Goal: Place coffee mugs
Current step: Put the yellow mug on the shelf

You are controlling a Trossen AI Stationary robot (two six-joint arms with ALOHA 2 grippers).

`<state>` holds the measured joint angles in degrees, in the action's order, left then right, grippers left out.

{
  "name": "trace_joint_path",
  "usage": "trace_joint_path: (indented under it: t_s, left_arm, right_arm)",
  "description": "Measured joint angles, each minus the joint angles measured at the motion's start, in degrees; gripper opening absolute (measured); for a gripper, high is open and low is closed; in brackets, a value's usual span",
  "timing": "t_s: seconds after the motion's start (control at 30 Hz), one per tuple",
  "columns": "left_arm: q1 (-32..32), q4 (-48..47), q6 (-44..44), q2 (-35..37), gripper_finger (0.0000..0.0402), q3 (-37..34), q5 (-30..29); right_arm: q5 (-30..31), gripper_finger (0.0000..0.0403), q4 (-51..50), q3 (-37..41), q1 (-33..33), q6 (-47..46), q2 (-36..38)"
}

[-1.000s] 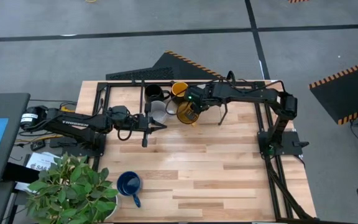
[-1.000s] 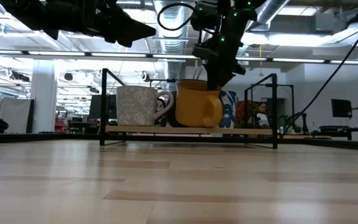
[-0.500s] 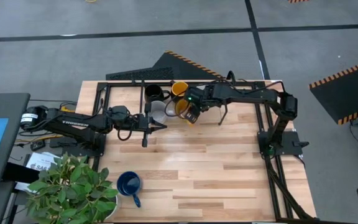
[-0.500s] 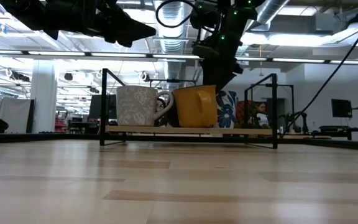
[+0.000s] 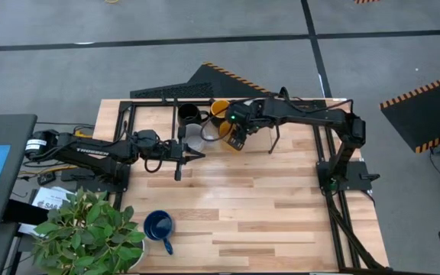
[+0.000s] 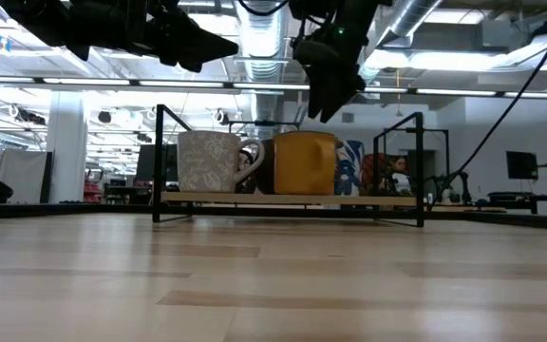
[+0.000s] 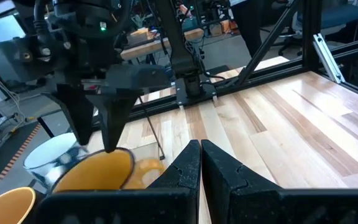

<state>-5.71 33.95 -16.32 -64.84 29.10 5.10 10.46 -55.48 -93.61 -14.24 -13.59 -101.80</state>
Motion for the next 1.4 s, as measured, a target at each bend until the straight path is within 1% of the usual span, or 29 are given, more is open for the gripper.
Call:
trace_joint_path:
  t_s: [0.17,0.23,0.33,0.47,0.57,0.67,0.77,0.83,0.93,1.07,1.1,1.17,1.3,1.4]
  left_arm:
    - [0.01,-0.33,0.0,0.0,0.0,0.0,0.0]
    - [0.01,-0.51,0.0,0.01,0.0,0.0,0.0]
    - [0.01,-0.67,0.0,0.0,0.0,0.0,0.0]
    - [0.01,-0.86,0.0,0.0,0.0,0.0,0.0]
    - [-0.01,-0.85,0.0,0.01,0.0,0.0,0.0]
    - [0.01,-0.61,0.0,0.0,0.0,0.0,0.0]
    - [-0.01,-0.37,0.0,0.02,0.0,0.0,0.0]
    - [0.01,-0.35,0.0,0.01,0.0,0.0,0.01]
    - [0.01,-0.26,-0.01,0.0,0.0,0.0,0.0]
    - [0.01,0.15,-0.6,0.02,0.0,0.0,-0.04]
    - [-0.01,0.11,-1.16,0.02,0.0,0.0,-0.25]
    - [0.0,0.09,-1.85,0.0,0.0,0.0,-0.51]
    - [0.01,0.07,-1.9,0.01,0.0,0.0,-0.63]
    - [-0.01,0.04,-1.91,0.02,0.0,0.0,-0.63]
  right_arm:
    - [0.47,0.0255,-3.27,-0.19,0.01,1.27,0.88]
    - [1.97,0.0255,-4.83,-0.04,0.51,1.65,1.57]
    - [5.19,0.0255,-5.68,2.27,1.82,1.67,4.58]
    - [7.48,0.0255,-3.91,7.96,3.62,0.44,9.67]
    - [7.82,0.0254,1.66,14.34,3.89,0.12,13.88]
    - [8.09,0.0244,8.52,21.56,3.34,0.2,17.3]
    - [8.1,0.0217,16.46,27.3,1.8,0.76,19.18]
    - [8.18,0.0188,20.7,29.76,0.75,1.9,19.71]
    - [8.42,0.0127,23.13,31.81,-0.72,3.42,18.64]
    - [9.0,0.0031,23.75,32.05,-1.36,4.85,15.59]
    - [9.06,0.002,24.26,32.05,-1.36,5.32,14.81]
    - [9.1,0.0019,25.49,32.05,-1.35,5.98,13.26]
    - [9.42,0.0036,27.24,31.99,-1.29,6.15,11.52]
    - [9.48,0.0025,27.78,31.99,-1.29,6.15,11.3]
